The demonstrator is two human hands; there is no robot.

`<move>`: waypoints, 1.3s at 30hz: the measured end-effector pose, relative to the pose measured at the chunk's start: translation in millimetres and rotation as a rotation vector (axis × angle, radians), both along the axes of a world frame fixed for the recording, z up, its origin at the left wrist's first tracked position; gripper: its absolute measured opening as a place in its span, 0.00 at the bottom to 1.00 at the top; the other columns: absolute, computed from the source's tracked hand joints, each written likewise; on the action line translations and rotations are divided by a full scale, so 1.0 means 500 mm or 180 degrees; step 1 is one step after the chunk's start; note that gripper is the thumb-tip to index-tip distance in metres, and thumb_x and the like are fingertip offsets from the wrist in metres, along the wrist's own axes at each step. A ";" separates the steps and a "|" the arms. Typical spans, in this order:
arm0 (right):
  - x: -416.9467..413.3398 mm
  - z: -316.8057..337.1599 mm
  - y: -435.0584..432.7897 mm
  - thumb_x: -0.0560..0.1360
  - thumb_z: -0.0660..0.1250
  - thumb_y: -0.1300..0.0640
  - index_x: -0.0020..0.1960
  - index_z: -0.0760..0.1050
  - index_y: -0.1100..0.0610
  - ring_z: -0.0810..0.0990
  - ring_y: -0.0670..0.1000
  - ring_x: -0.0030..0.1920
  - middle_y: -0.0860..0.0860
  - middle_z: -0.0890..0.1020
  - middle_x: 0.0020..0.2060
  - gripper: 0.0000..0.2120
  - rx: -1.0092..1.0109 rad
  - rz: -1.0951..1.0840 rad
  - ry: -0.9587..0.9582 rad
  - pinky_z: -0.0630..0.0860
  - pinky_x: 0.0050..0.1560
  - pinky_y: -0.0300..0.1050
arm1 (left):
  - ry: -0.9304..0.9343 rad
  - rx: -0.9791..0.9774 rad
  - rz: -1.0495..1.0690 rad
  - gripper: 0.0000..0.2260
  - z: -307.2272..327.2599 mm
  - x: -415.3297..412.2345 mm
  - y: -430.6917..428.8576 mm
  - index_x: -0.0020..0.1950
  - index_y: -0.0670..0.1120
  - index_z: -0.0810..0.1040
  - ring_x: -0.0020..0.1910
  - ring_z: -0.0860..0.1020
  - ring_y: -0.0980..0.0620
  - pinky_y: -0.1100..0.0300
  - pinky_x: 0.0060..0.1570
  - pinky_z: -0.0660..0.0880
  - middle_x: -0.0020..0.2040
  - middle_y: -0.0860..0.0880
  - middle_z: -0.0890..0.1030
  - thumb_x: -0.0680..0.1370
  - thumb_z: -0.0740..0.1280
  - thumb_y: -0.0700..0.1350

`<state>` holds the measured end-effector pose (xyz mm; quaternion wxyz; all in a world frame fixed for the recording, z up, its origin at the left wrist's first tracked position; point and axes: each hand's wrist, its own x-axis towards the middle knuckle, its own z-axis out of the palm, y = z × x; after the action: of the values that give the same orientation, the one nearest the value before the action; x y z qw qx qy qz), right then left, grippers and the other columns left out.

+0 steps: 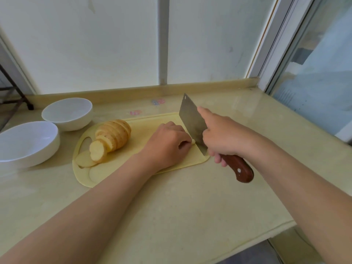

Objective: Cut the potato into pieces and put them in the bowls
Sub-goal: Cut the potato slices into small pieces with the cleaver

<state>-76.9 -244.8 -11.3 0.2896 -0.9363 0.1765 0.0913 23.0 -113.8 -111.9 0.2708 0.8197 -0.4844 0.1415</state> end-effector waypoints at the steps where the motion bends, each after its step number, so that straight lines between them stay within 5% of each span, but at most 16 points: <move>1: 0.000 0.000 -0.005 0.78 0.52 0.66 0.83 0.46 0.35 0.86 0.59 0.32 0.61 0.85 0.39 0.41 0.0092 -0.0051 -0.0052 0.86 0.34 0.54 | 0.0007 0.0004 -0.0025 0.07 0.002 -0.002 0.003 0.42 0.47 0.85 0.39 0.75 0.45 0.47 0.41 0.74 0.39 0.50 0.82 0.73 0.67 0.44; 7: -0.022 0.012 -0.026 0.78 0.51 0.66 0.83 0.50 0.35 0.81 0.51 0.26 0.60 0.84 0.38 0.40 0.0418 -0.0165 -0.0357 0.79 0.29 0.44 | 0.0392 -0.0174 0.0050 0.06 0.009 -0.008 0.029 0.49 0.44 0.85 0.45 0.75 0.50 0.58 0.47 0.73 0.47 0.49 0.80 0.74 0.69 0.41; 16: -0.055 0.016 -0.025 0.79 0.51 0.66 0.83 0.52 0.34 0.79 0.51 0.24 0.62 0.82 0.36 0.40 0.0599 -0.0101 -0.0491 0.77 0.27 0.44 | 0.0545 0.0352 0.0315 0.06 0.033 -0.014 0.050 0.49 0.45 0.78 0.43 0.73 0.50 0.54 0.46 0.74 0.42 0.50 0.77 0.74 0.67 0.44; 39: -0.034 0.011 -0.070 0.80 0.51 0.65 0.82 0.51 0.34 0.79 0.51 0.23 0.61 0.83 0.37 0.39 0.0655 -0.0163 -0.0458 0.77 0.27 0.44 | 0.0355 0.0048 0.0598 0.07 0.006 0.027 -0.025 0.48 0.42 0.83 0.48 0.76 0.43 0.49 0.47 0.74 0.45 0.45 0.80 0.78 0.65 0.39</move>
<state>-93.7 -279.7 -6.0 0.3983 -0.9010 0.1688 0.0340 36.5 -126.5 -108.8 0.2767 0.8701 -0.3907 0.1167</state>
